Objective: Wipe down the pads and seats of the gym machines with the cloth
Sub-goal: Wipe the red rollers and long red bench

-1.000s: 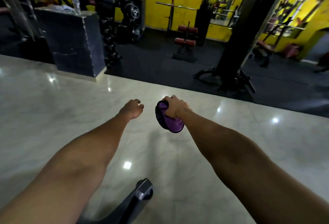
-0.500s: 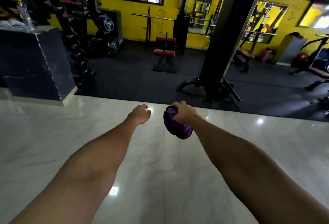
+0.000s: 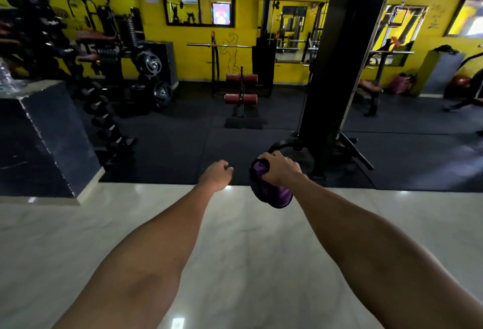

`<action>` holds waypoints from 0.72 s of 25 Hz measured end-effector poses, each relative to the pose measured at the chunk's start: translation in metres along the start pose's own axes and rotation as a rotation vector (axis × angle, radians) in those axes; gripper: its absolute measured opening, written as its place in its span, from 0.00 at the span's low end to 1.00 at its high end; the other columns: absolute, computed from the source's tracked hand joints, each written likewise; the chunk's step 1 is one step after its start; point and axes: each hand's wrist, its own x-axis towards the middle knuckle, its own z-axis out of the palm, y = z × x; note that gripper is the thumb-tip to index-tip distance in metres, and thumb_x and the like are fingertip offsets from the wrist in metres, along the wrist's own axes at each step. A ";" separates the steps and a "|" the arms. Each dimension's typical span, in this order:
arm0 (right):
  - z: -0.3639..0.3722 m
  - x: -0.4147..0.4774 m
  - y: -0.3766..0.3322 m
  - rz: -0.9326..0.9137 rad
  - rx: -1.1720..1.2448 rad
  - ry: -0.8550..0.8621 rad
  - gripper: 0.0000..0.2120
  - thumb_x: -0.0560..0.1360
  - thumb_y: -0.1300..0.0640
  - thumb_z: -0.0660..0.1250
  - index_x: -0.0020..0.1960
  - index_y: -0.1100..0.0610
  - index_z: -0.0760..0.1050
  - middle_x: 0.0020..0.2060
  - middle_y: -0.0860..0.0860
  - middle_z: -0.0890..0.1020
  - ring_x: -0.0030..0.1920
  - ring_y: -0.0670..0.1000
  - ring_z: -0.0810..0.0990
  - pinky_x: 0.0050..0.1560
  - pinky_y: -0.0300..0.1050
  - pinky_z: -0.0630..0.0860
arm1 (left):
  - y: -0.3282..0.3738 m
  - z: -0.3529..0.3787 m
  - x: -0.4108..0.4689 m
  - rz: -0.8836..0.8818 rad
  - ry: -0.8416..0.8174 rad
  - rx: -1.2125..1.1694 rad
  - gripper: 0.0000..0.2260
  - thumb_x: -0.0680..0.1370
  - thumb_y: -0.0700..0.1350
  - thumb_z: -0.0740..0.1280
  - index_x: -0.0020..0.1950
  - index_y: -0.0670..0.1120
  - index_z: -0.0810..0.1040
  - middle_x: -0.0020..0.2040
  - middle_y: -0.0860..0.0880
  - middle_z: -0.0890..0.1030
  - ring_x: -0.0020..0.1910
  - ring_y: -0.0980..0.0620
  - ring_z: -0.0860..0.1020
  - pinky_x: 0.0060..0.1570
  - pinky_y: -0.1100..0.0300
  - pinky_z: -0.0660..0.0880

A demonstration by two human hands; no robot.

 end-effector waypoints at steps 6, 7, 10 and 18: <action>-0.014 0.171 0.067 -0.045 0.000 -0.031 0.28 0.74 0.48 0.67 0.72 0.41 0.66 0.67 0.53 0.71 0.65 0.63 0.75 0.63 0.57 0.72 | 0.035 0.006 0.161 -0.031 -0.011 0.086 0.20 0.84 0.53 0.57 0.75 0.49 0.68 0.73 0.47 0.72 0.68 0.44 0.73 0.63 0.49 0.71; -0.019 0.200 0.074 -0.053 -0.012 -0.044 0.28 0.74 0.48 0.67 0.73 0.42 0.66 0.68 0.53 0.71 0.65 0.63 0.75 0.63 0.57 0.72 | 0.039 0.004 0.189 -0.044 -0.002 0.087 0.20 0.84 0.54 0.57 0.75 0.49 0.68 0.73 0.47 0.71 0.69 0.44 0.72 0.63 0.49 0.71; -0.029 0.273 0.089 -0.087 0.002 -0.034 0.27 0.74 0.49 0.68 0.72 0.42 0.66 0.68 0.53 0.71 0.65 0.64 0.75 0.63 0.58 0.73 | 0.048 -0.004 0.258 -0.074 0.012 0.065 0.20 0.84 0.53 0.57 0.75 0.49 0.68 0.73 0.47 0.71 0.69 0.44 0.72 0.64 0.49 0.71; -0.011 0.494 0.105 -0.116 0.003 -0.043 0.28 0.74 0.51 0.68 0.73 0.40 0.66 0.69 0.52 0.70 0.65 0.63 0.74 0.61 0.58 0.73 | 0.031 -0.006 0.478 -0.067 -0.007 0.072 0.22 0.84 0.54 0.57 0.76 0.49 0.67 0.74 0.47 0.70 0.70 0.45 0.71 0.67 0.46 0.70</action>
